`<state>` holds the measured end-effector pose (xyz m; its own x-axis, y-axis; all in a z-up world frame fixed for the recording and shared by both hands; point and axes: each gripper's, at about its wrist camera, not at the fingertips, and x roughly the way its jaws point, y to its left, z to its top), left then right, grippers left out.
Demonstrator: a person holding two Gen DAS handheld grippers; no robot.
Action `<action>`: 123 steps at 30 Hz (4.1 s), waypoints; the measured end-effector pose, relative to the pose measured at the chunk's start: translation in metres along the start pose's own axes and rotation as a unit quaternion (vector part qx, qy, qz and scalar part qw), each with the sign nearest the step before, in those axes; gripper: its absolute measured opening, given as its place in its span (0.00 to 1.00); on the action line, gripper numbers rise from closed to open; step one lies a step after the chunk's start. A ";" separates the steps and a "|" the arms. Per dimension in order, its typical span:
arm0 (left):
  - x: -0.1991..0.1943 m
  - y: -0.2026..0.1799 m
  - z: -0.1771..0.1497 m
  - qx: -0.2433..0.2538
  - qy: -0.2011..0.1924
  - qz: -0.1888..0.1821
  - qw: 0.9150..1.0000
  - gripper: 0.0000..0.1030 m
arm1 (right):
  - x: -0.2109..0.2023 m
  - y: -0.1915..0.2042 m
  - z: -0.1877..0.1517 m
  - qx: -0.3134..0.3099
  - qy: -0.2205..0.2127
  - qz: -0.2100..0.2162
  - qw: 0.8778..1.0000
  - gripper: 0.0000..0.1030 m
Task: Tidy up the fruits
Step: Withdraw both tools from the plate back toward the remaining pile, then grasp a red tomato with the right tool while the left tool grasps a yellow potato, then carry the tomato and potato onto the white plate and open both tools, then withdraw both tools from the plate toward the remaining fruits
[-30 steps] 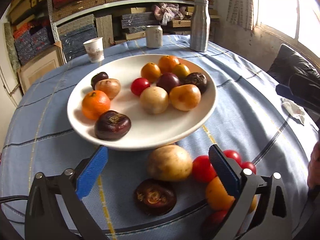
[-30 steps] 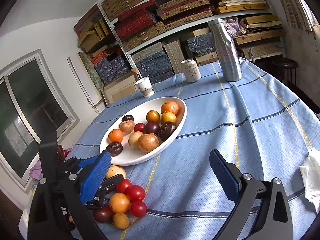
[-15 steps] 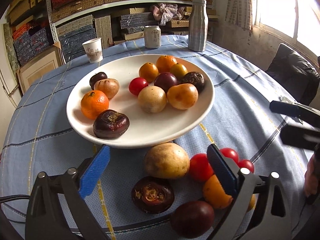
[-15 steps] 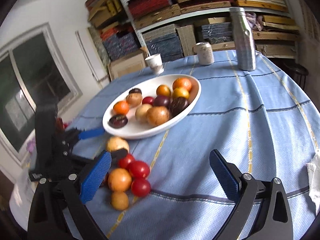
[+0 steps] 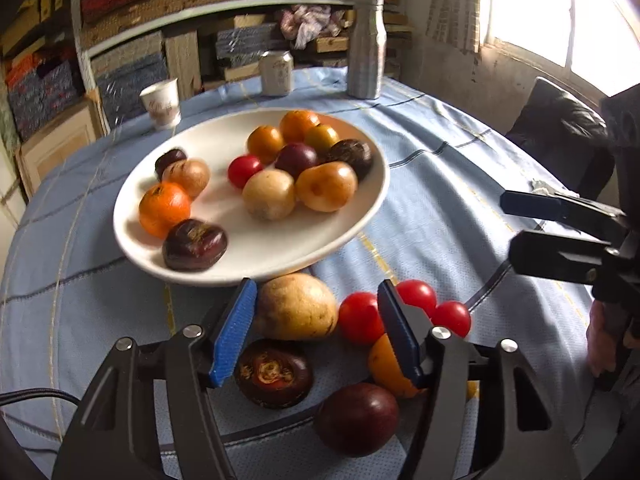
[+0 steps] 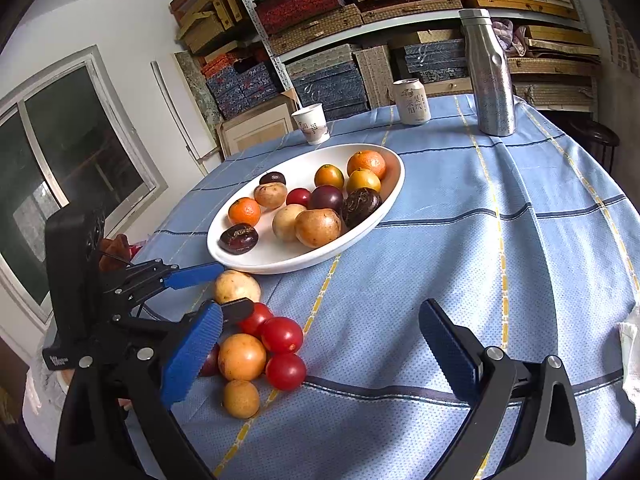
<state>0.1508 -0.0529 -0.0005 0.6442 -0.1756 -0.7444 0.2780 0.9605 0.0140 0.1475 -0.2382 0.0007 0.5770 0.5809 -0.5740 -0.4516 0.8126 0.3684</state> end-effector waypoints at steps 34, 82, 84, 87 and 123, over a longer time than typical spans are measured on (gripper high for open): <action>-0.011 0.042 -0.023 -0.069 0.020 -0.030 0.997 0.43 | 0.032 0.021 -0.028 -0.058 0.117 0.050 0.990 0.40; 0.028 0.093 0.050 -0.162 -0.018 -0.011 0.987 0.47 | 0.089 0.044 0.064 -0.030 0.069 0.081 0.994 0.36; 0.026 0.095 0.050 -0.163 -0.024 -0.020 0.986 0.56 | 0.084 0.036 0.065 -0.011 0.053 0.086 0.995 0.62; 0.013 0.093 0.050 -0.156 -0.043 -0.012 0.987 0.69 | 0.074 0.035 0.066 -0.008 0.036 0.093 0.995 0.62; -0.033 0.031 -0.061 0.004 0.029 0.071 0.997 0.95 | -0.003 -0.042 0.009 0.156 -0.027 0.057 0.986 0.96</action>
<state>0.0947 -0.0041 -0.0164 0.6351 -0.0240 -0.7721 0.1916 0.9732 0.1274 0.1714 -0.2737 -0.0066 0.5731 0.6648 -0.4791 -0.2897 0.7112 0.6405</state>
